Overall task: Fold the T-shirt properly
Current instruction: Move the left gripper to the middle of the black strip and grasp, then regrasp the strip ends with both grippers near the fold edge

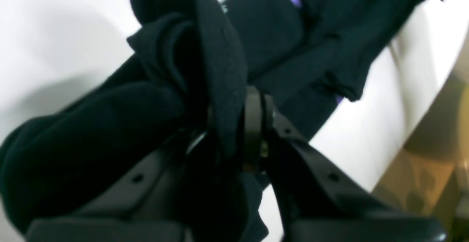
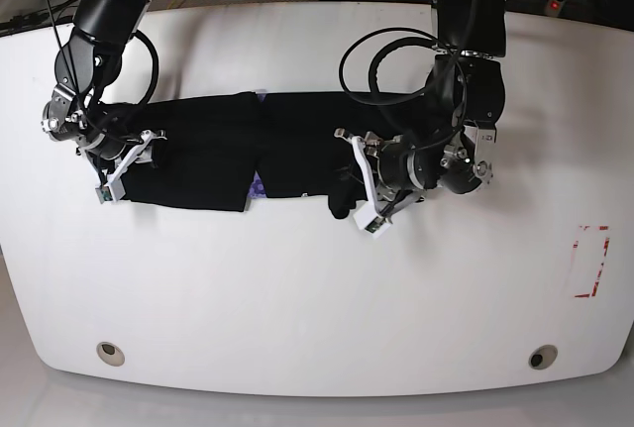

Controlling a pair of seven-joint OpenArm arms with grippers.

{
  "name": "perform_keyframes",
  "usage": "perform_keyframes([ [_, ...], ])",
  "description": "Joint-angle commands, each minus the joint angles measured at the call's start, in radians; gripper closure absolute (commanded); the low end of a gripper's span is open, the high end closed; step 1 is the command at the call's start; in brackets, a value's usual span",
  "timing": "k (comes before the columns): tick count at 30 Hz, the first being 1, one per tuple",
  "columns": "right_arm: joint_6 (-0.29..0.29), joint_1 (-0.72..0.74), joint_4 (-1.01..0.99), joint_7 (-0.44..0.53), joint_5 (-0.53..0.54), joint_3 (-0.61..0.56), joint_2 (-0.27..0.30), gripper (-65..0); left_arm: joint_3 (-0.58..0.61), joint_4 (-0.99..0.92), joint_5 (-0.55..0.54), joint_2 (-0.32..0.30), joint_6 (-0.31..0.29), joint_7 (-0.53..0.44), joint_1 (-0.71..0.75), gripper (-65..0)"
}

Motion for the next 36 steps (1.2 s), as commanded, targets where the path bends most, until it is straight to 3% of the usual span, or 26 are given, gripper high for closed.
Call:
perform_keyframes([
  [1,0.006,0.015,0.016,-0.003,0.004,0.001,0.013,-33.6,0.013,-0.004,-0.023,0.002,-0.001,-0.021,-0.039,-8.7],
  [6,0.006,0.015,0.016,-0.003,0.005,0.001,0.013,-33.6,0.059,-0.015,-0.023,0.03,0.019,-0.021,-0.051,-37.1],
  [7,0.006,0.015,0.016,-0.003,0.007,0.001,0.013,-33.6,0.064,-0.012,-0.023,0.041,0.053,-0.021,-0.053,-43.1],
  [10,0.006,0.015,0.016,-0.003,0.007,0.001,0.013,-33.6,0.087,0.02,-0.024,0.073,0.154,-0.021,-0.073,-49.9],
  [12,0.006,0.015,0.016,-0.003,0.007,0.001,0.013,-33.6,0.135,0.043,-0.029,0.09,0.19,-0.021,-0.083,-50.7],
  [15,0.006,0.015,0.016,-0.003,0.007,0.001,0.013,-33.6,0.233,0.131,-0.027,0.096,0.191,-0.016,-0.085,-50.7],
  [19,0.006,0.015,0.016,-0.003,0.01,0.001,0.013,-33.6,0.233,0.247,0.005,0.079,0.191,-0.016,-0.073,-50.7],
  [25,0.006,0.02,0.077,-0.011,0.013,0.002,0.013,-33.8,0.162,0.318,0.079,-0.042,0.191,-0.016,-0.033,-50.7],
  [30,0.006,0.04,0.174,-0.106,0.093,0.008,0.013,-34.1,0.072,0.35,0.083,-0.165,0.19,-0.019,0.05,-50.6],
  [33,0.006,0.061,0.185,-0.157,0.165,0.014,0.022,-34.1,0.023,0.35,0.082,-0.206,0.188,-0.021,0.09,-50.6],
  [36,0.006,0.087,0.185,-0.207,0.214,0.096,0.022,-34.4,-0.039,0.347,0.086,-0.223,0.137,-0.033,0.128,-50.6],
])
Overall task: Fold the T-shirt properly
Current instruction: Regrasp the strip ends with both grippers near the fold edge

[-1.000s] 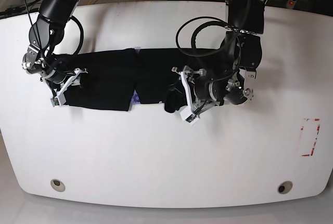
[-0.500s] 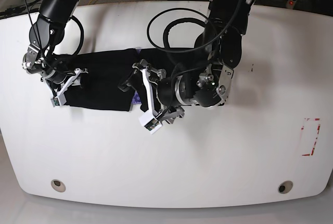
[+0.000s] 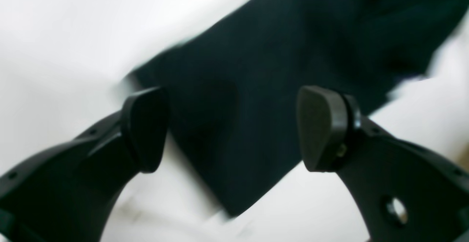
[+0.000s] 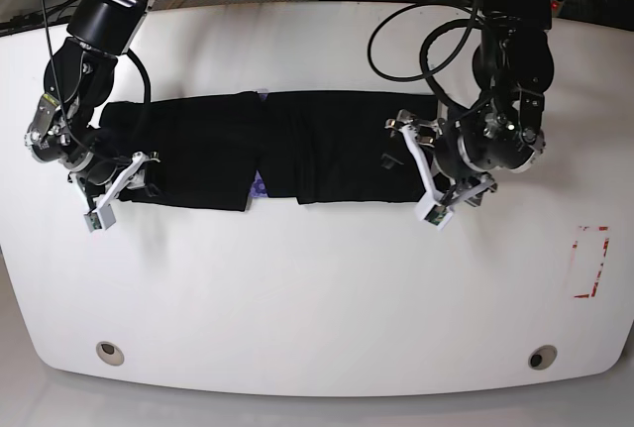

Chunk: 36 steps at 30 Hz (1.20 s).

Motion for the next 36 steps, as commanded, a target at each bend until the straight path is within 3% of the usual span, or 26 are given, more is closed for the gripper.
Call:
perform_keyframes([
  [1,0.004,0.04,0.019,-0.032,0.025,0.066,0.026,-36.5,-0.042,0.015,-0.009,-0.004,-0.05,-0.052,0.011,-50.6],
  [5,0.004,0.086,-0.066,-0.065,0.025,0.155,0.027,-52.2,-0.098,-0.013,-0.006,-0.004,-0.111,-0.138,0.063,-50.6],
  [7,0.004,0.104,-0.121,-0.065,0.025,0.181,0.045,-55.3,-0.098,-0.039,-0.006,-0.004,-0.12,-0.158,0.067,-50.4],
  [12,0.004,0.134,-0.307,-0.042,0.034,0.235,0.107,-51.0,-0.098,-0.123,-0.009,0.004,-0.171,-0.207,0.069,-39.3],
  [16,0.004,0.134,-0.373,0.001,0.031,0.241,0.121,-50.7,-0.098,-0.189,-0.009,0.001,-0.211,-0.275,0.07,-29.0],
  [20,0.004,0.101,-0.408,0.024,0.034,0.241,0.121,-50.9,-0.1,-0.243,-0.009,-0.001,-0.214,-0.291,0.069,-14.7],
  [24,0.004,0.077,-0.41,0.025,0.034,0.24,0.082,-50.7,-0.1,-0.277,-0.009,-0.002,-0.214,-0.293,0.067,-4.4],
  [30,0.004,0.034,-0.4,0.021,0.034,0.235,0.013,-50.3,-0.098,-0.286,-0.009,-0.002,-0.208,-0.293,0.067,-4.3],
  [36,0.004,-0.02,-0.205,0.019,0.036,0.155,-0.074,-48.8,-0.098,-0.324,-0.007,-0.002,-0.206,-0.293,0.052,-4.3],
])
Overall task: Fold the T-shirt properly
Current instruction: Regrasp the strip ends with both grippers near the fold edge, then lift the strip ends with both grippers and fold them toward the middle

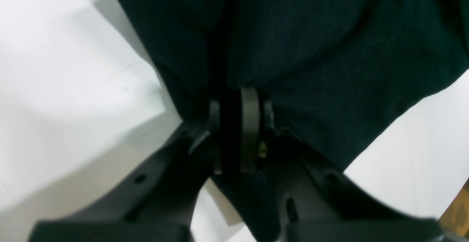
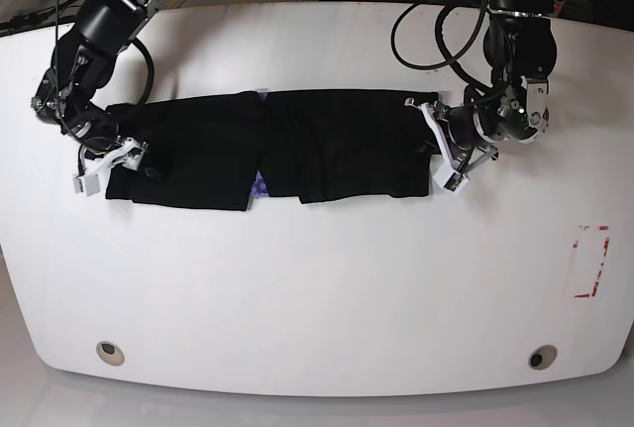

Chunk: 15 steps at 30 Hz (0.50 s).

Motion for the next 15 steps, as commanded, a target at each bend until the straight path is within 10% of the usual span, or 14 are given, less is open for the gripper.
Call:
perform_keyframes([
  [1,-0.008,-0.002,0.064,-0.033,-0.019,-0.01,-0.013,-46.9,-0.001,-0.002,0.005,-0.005,0.002,0.002,-0.019,-4.3],
  [9,-0.008,0.001,0.123,-0.033,-0.021,-0.021,-0.024,-0.8,0.003,-0.011,0.007,-0.004,0.003,0.002,-0.027,-4.3],
  [15,-0.008,-0.002,0.279,-0.128,-0.019,-0.017,-0.019,0.0,0.003,-0.011,0.08,0.025,0.003,0.002,-0.053,-4.3],
])
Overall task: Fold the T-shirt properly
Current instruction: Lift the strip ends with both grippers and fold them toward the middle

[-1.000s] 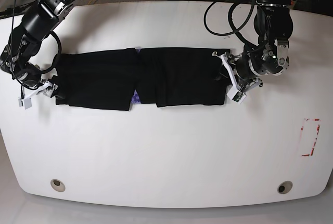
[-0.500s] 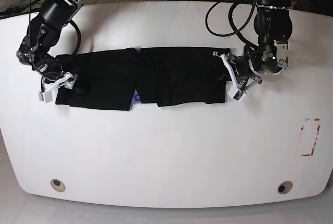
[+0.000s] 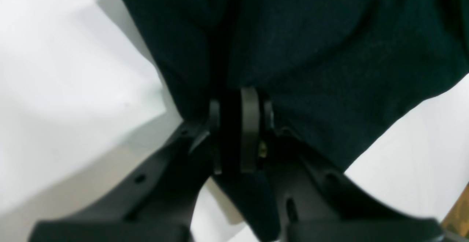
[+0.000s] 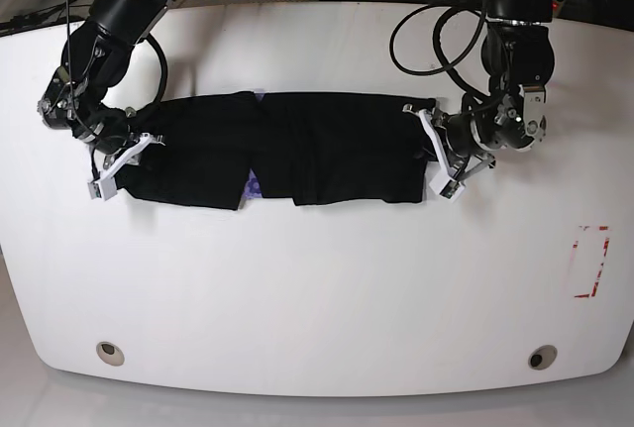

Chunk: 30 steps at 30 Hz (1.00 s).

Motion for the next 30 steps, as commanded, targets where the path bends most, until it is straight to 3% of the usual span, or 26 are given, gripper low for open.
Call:
perform_keyframes([
  [1,0.001,0.018,0.103,-0.034,0.014,0.006,0.021,0.0,-0.003,0.01,0.043,0.019,0.004,0.003,-0.015,-4.3],
  [7,0.001,0.013,0.306,-0.149,0.031,0.004,-0.011,0.0,-0.003,0.01,0.107,0.068,-0.002,0.003,-0.015,-4.4],
  [12,0.001,-0.008,0.441,-0.215,0.173,-0.002,-0.038,0.0,-0.003,-0.002,0.125,0.108,-0.002,0.003,-0.015,-4.4],
  [17,0.001,-0.036,0.493,-0.214,0.221,-0.109,-0.064,0.0,-0.003,-0.048,0.121,0.117,-0.002,0.004,-0.015,-4.4],
  [23,0.001,-0.037,0.491,-0.208,0.221,-0.205,-0.16,0.0,-0.003,-0.062,0.119,0.117,-0.002,0.004,-0.009,-4.4],
  [30,0.001,-0.036,0.453,-0.131,0.213,-0.327,-0.246,0.0,-0.003,-0.062,0.118,0.115,-0.002,0.004,-0.009,-4.4],
])
